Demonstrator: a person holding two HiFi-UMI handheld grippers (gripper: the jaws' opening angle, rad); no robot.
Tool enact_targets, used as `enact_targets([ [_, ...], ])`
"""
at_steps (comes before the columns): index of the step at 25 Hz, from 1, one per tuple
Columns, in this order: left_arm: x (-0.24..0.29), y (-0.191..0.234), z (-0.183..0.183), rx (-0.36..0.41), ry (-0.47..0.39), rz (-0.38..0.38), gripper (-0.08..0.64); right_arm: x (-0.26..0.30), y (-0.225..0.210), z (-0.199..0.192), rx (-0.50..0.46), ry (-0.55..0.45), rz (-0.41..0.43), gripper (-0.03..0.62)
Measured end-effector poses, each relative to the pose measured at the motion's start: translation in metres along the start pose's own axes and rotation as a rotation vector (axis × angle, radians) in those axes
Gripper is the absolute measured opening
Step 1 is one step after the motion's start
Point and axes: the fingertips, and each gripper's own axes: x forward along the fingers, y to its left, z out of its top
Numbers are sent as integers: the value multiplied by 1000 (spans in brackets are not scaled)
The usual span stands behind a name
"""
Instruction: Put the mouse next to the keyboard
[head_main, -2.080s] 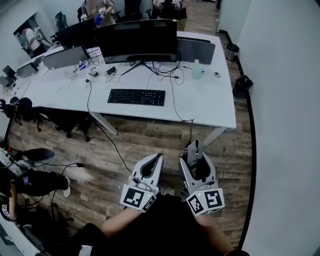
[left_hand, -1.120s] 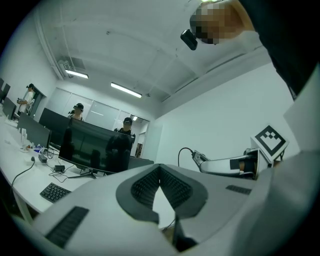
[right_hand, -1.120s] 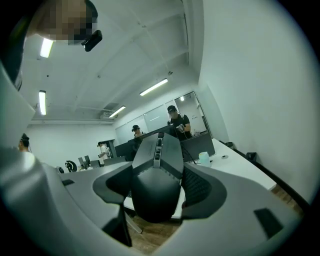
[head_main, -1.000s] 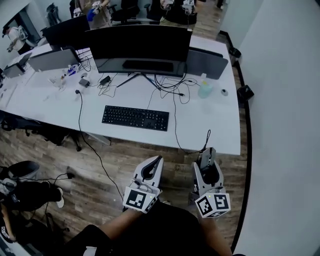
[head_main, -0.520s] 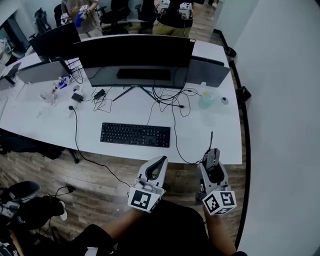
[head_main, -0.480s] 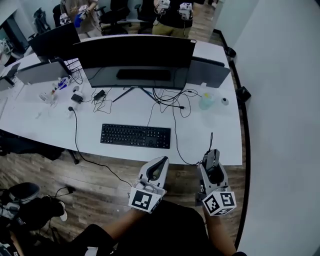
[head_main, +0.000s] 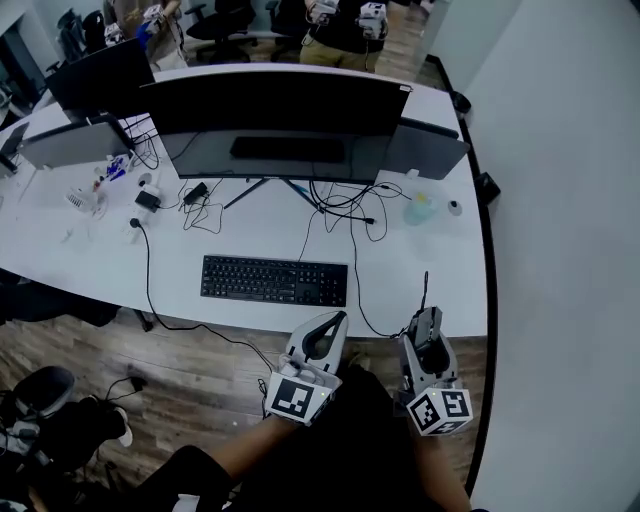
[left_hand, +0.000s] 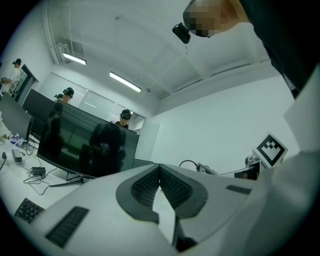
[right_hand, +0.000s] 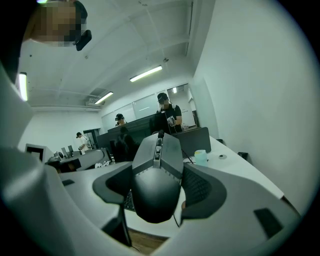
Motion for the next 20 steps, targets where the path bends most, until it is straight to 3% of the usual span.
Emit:
enact_targets([
  [9, 18, -2, -16, -5, 31, -24, 3, 30, -15, -15, -12, 56, 12, 305],
  [14, 41, 0, -23, 30, 51, -19, 3, 56, -29, -18, -26, 67, 34, 305],
  [20, 66, 14, -54, 68, 153, 27, 5, 88, -45, -35, -33, 127, 38, 305],
])
